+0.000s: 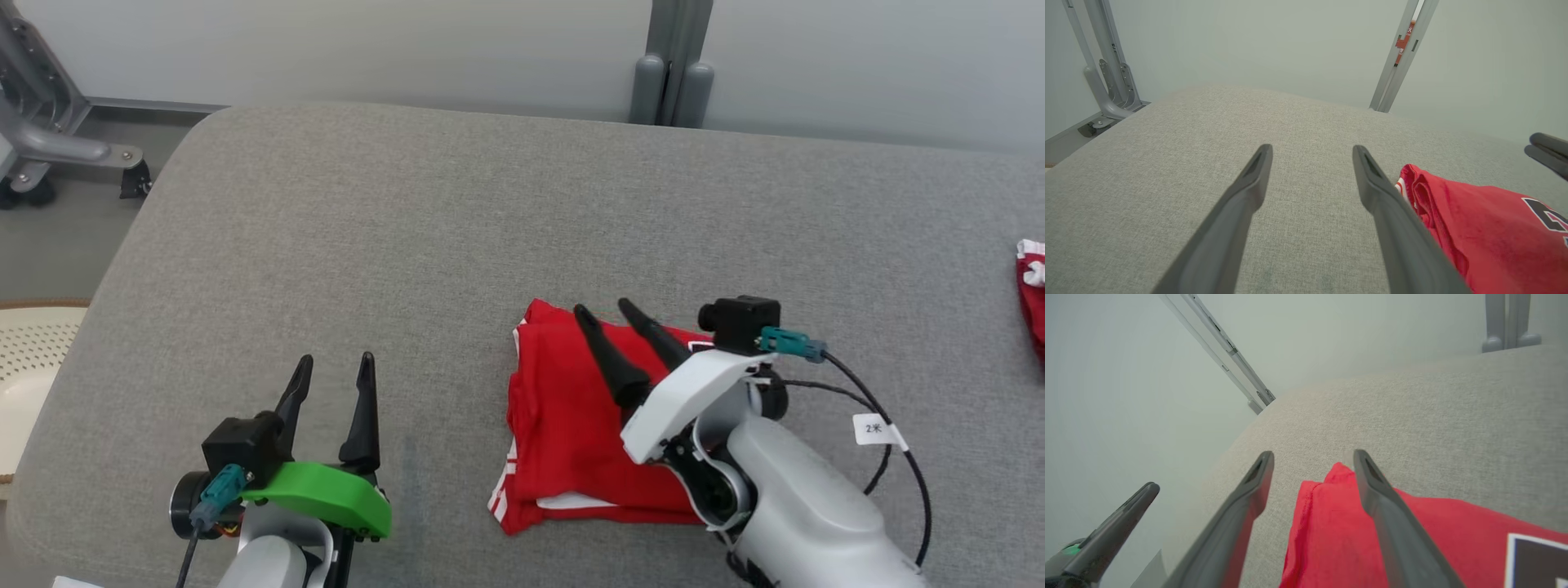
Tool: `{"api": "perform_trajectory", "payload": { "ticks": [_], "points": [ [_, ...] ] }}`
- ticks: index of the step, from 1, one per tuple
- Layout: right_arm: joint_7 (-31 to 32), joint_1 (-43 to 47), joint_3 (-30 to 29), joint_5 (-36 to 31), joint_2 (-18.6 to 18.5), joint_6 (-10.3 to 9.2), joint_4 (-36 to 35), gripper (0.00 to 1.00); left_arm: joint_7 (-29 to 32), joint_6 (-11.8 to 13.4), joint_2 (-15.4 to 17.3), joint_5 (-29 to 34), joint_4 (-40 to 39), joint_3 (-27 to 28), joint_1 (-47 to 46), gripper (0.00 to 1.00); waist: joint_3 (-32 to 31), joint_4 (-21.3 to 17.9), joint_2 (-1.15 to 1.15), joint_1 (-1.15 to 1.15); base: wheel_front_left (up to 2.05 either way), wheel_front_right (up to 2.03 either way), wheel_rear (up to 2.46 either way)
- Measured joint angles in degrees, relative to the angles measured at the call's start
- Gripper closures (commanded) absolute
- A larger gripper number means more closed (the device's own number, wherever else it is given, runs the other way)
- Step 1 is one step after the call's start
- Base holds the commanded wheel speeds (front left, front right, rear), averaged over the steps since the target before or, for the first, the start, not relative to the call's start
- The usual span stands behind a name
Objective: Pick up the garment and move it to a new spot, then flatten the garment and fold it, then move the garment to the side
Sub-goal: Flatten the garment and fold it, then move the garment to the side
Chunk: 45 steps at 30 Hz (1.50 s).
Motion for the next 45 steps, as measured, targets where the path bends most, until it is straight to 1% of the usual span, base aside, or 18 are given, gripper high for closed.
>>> {"api": "perform_trajectory", "payload": {
  "ticks": [2,4,8,12,19,23,26,31,35,45],
  "points": [
    [-0.9,0.07,-2.33,-3.75,-1.01,0.0,0.22,0.0,0.01,-0.04,-0.12,0.13,0.02,0.0,0.05,0.0,-0.12,-0.69,0.0,0.0,0.0,0.0,0.0],
    [-1.04,0.56,-4.58,-6.16,-1.62,0.0,-0.07,0.0,0.01,-0.09,-0.22,0.24,0.02,0.02,0.09,0.0,-0.23,-1.24,0.0,0.0,0.0,0.0,0.0],
    [-0.85,3.76,-8.81,-10.18,-1.76,0.0,-2.4,0.0,0.0,-0.26,-0.25,0.27,0.08,0.13,0.15,0.0,-0.42,-2.01,0.0,0.0,0.0,0.0,0.0],
    [-1.56,6.81,-14.25,-15.5,-2.47,0.0,-5.57,0.0,0.01,-0.29,-0.49,0.54,-0.09,0.22,0.22,0.0,-0.63,-2.31,0.0,0.0,0.0,0.0,0.0],
    [-2.38,14.01,-24.31,-23.45,-1.05,0.0,-12.76,0.0,0.0,-0.85,-2.04,1.96,-1.07,0.43,0.99,0.0,-1.33,-3.11,0.0,0.0,0.0,0.0,0.0],
    [-2.58,17.96,-28.63,-27.57,-0.34,0.0,-17.26,0.0,0.0,-0.96,-3.23,3.28,-1.65,1.15,1.66,0.0,-1.85,-3.99,0.0,0.0,0.0,0.0,0.0],
    [-3.05,20.68,-31.16,-29.36,0.25,0.0,-19.84,0.0,0.01,-0.99,-3.89,4.22,-2.19,1.94,2.82,0.0,-2.45,-4.65,0.0,0.0,0.0,0.0,0.0],
    [-3.63,24.19,-33.43,-32.92,0.46,0.0,-21.72,0.0,0.0,-1.31,-4.67,5.92,-2.72,3.59,4.94,0.0,-3.66,-5.71,0.0,0.0,0.0,0.0,0.0],
    [-4.49,25.79,-33.85,-33.96,0.53,0.0,-22.35,0.0,0.0,-1.44,-4.98,7.37,-3.08,5.55,6.81,0.0,-4.35,-6.67,0.0,0.0,0.0,0.0,0.0],
    [-5.59,27.05,-33.76,-33.23,0.53,0.0,-21.13,0.0,0.0,-2.6,-5.52,10.15,-2.33,7.42,8.29,0.0,-5.33,-7.63,0.0,0.0,0.0,0.0,0.0]
  ]
}}
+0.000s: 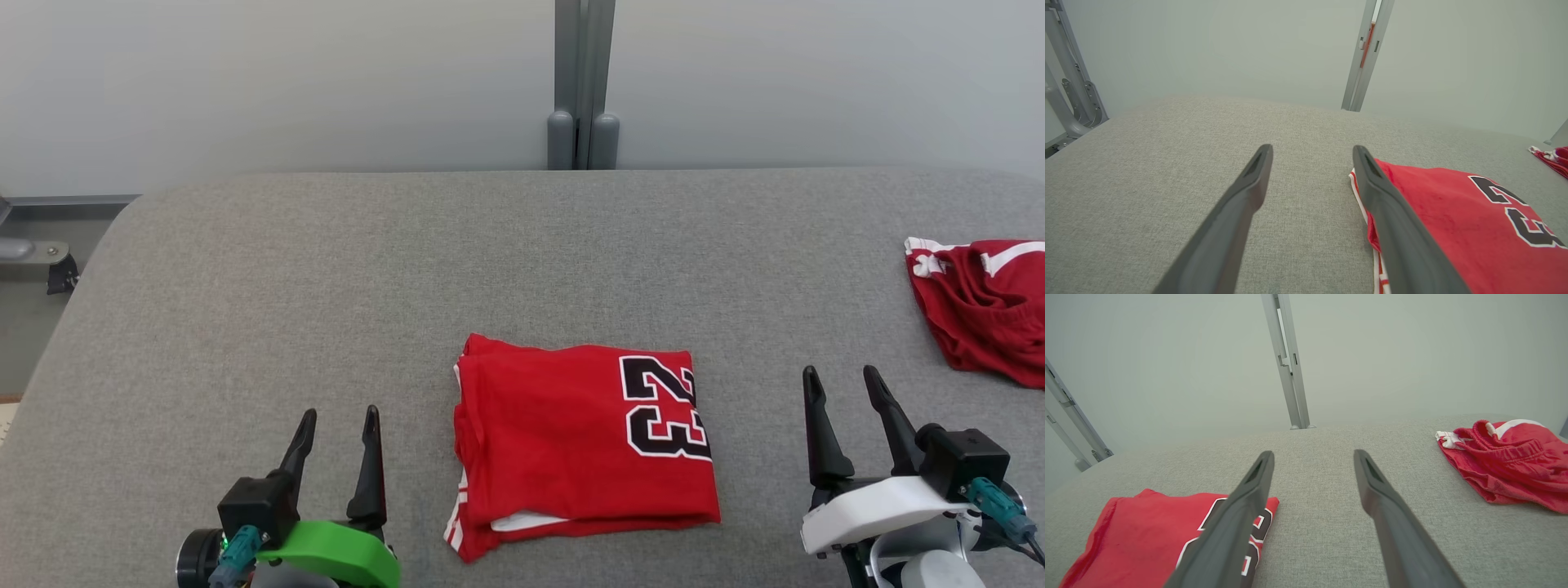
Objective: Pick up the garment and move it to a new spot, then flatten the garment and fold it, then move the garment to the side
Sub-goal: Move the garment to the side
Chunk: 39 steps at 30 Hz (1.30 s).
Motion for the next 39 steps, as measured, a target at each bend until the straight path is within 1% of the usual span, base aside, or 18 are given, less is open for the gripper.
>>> {"api": "perform_trajectory", "payload": {
  "ticks": [8,14,17,21,23,28,33,39],
  "points": [
    [-0.31,0.1,0.38,0.05,0.01,0.0,0.6,0.0,0.0,-0.86,-0.57,1.07,0.53,0.58,0.04,0.0,-0.25,0.2,0.0,0.0,0.0,0.0,0.0],
    [-0.37,0.1,0.3,0.03,0.01,0.0,1.18,0.0,0.0,-1.01,-0.76,1.4,0.56,1.19,0.08,0.0,-0.18,0.34,0.0,0.0,0.0,0.0,0.0],
    [0.67,0.09,0.07,-0.03,0.01,0.0,1.91,0.0,0.0,-1.18,-0.81,1.55,0.64,1.34,0.1,0.0,-0.03,0.41,0.0,0.0,0.0,0.0,0.0],
    [5.67,-0.28,0.25,0.89,0.03,0.0,4.13,0.0,0.0,-1.41,-0.92,1.78,0.76,1.3,0.1,0.0,0.42,0.67,0.0,0.0,0.0,0.0,0.0],
    [8.78,-1.27,0.65,2.46,0.03,0.0,5.23,0.0,0.0,-1.47,-0.97,1.78,0.79,1.21,0.08,0.0,0.75,0.95,0.0,0.0,0.0,0.0,0.0],
    [17.29,-5.08,3.14,4.59,-0.05,0.0,6.14,0.0,0.0,-1.49,-1.02,1.77,0.79,0.91,-0.19,0.0,2.21,2.03,0.0,0.0,0.0,0.0,0.0],
    [24.6,-7.81,5.27,7.34,-2.23,0.0,7.24,0.0,0.0,-1.29,-1.05,1.03,0.48,0.37,-1.19,0.0,3.78,3.9,0.0,0.0,0.0,0.0,0.0],
    [29.78,-9.67,6.22,10.31,-4.23,0.0,9.46,0.0,0.01,-0.78,-1.07,0.13,0.02,-0.22,-1.99,0.0,5.5,6.48,0.0,0.0,0.0,0.0,0.0]
  ]
}}
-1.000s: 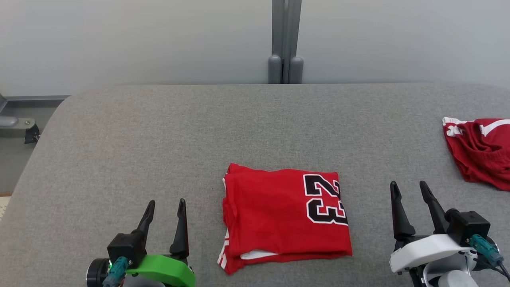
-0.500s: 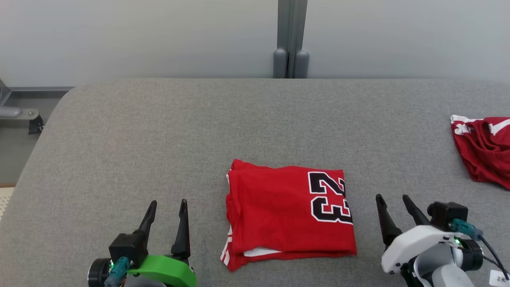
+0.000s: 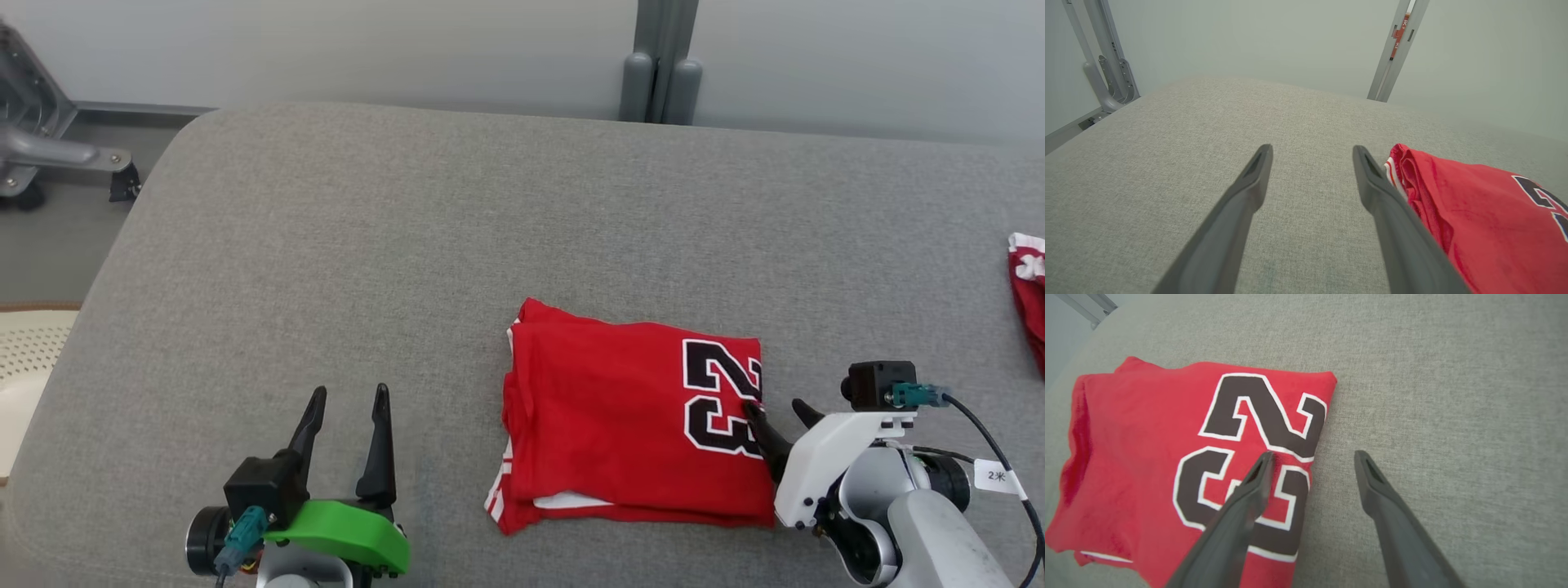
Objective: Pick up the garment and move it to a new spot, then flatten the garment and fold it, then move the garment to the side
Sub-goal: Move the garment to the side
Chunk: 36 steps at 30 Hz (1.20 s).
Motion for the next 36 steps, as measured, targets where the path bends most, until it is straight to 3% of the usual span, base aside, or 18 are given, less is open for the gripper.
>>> {"api": "perform_trajectory", "payload": {
  "ticks": [8,9,10,11,12,22,30,36],
  "points": [
    [2.52,-1.46,1.0,2.49,-0.9,0.0,3.7,0.0,0.0,0.45,-0.01,-0.4,-0.41,-0.23,-0.59,0.0,2.21,2.51,0.0,0.0,0.0,0.0,0.0],
    [2.6,-1.89,1.47,2.89,-0.97,0.0,3.88,0.16,-0.01,0.45,-0.01,-0.4,-0.45,-0.19,-0.59,0.0,2.47,2.66,0.0,0.0,0.0,0.0,0.0],
    [2.61,-2.19,1.98,3.14,-1.01,0.0,3.89,0.56,-0.01,0.46,-0.01,-0.4,-0.49,-0.12,-0.59,0.0,2.71,2.73,0.0,0.0,0.0,0.0,0.0],
    [2.61,-2.35,2.27,3.38,-1.07,0.0,3.92,0.65,0.0,0.56,0.0,-0.38,-0.52,-0.08,-0.6,0.0,2.86,2.72,0.0,0.0,0.0,0.0,0.0],
    [2.58,-2.59,2.69,3.42,-1.16,0.0,4.01,1.0,-0.01,0.64,0.0,-0.34,-0.55,-0.03,-0.6,0.0,2.98,2.59,0.0,0.0,0.0,0.0,0.0],
    [-0.68,-6.32,3.61,3.34,-2.72,0.05,3.72,1.0,-0.01,0.24,-0.01,1.27,-1.71,0.18,-1.32,0.0,3.59,-2.91,0.0,0.0,0.0,0.0,0.0],
    [-2.85,-8.14,-1.23,2.05,-5.79,0.05,2.34,1.0,-0.01,-0.65,-0.04,3.74,-2.18,0.42,-3.26,0.0,4.8,-12.04,0.0,0.0,0.0,0.0,0.0],
    [-4.38,-9.21,-4.3,1.26,-5.92,0.04,1.75,1.0,0.0,-1.66,0.12,5.16,-1.85,0.14,-5.91,0.0,6.45,-19.97,0.0,0.0,0.0,0.0,0.0]
  ]
}}
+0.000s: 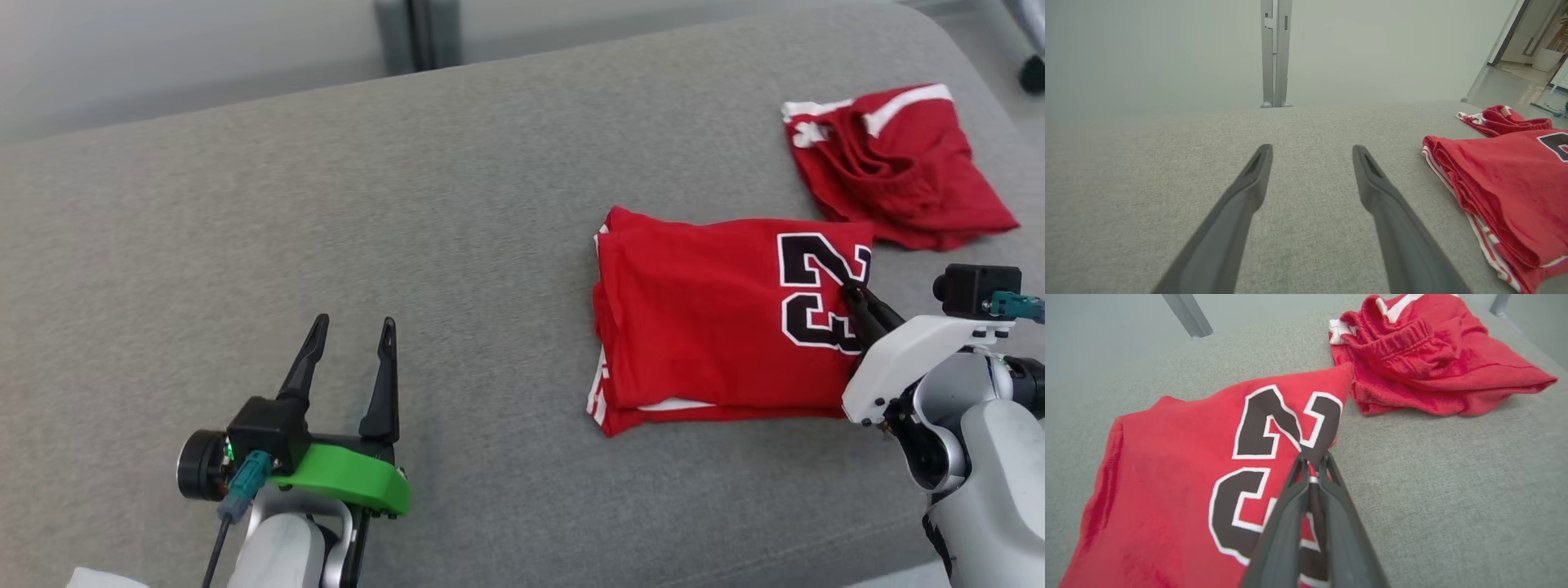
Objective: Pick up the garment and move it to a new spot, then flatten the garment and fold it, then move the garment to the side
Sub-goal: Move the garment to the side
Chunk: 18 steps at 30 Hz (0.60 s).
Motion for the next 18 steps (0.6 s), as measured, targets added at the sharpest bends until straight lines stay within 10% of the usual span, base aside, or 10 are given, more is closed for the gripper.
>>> {"api": "perform_trajectory", "payload": {
  "ticks": [11,18],
  "points": [
    [-1.9,-1.41,-0.79,-1.12,1.29,-0.01,0.22,1.0,0.0,-1.0,0.07,0.96,1.34,-1.01,-1.73,0.0,3.49,-11.31,0.0,0.0,0.0,0.0,0.0],
    [-2.5,-5.99,-0.3,-2.72,-0.37,-0.01,1.05,1.0,0.0,-0.97,0.08,0.56,1.34,-0.9,-1.65,0.0,4.02,-9.57,0.0,0.0,0.0,0.0,0.0]
  ]
}}
